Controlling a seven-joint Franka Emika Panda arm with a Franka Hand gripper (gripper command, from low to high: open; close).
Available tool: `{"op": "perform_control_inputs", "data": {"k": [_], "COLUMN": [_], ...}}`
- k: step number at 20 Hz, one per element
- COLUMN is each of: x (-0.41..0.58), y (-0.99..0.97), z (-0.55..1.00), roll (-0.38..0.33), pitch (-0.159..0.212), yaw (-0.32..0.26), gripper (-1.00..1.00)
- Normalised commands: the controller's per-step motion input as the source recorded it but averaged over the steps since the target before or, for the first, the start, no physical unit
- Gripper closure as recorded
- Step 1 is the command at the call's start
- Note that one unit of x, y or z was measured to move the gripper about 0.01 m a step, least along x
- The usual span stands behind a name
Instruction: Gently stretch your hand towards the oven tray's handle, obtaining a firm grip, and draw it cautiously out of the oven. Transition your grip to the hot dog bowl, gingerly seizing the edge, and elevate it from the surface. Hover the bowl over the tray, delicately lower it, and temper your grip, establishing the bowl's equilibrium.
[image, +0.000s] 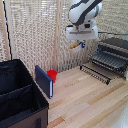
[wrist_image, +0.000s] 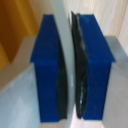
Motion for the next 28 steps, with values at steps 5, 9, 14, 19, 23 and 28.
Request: {"op": "perform_control_inputs", "data": {"k": [5,9,14,19,23,28], "x": [0.000,-0.005,-0.041,-0.011,-0.077,-0.016], "y": [-0.71,-0.78,-0.84,-0.91,-0.92,-0.96], "z": [0.34,0.17,0.02,-0.07,-0.18,-0.31], "roll": [0.009,0.005,0.004,0.023,0.036,0.086], "pitch": [-0.026,-0.043,-0.049,-0.086,-0.046,0.000], "yaw": [-0.169,-0.146,-0.127,-0.086,-0.078,-0.011], "gripper": [1.00,1.00,1.00,1.00,1.00,1.00]}}
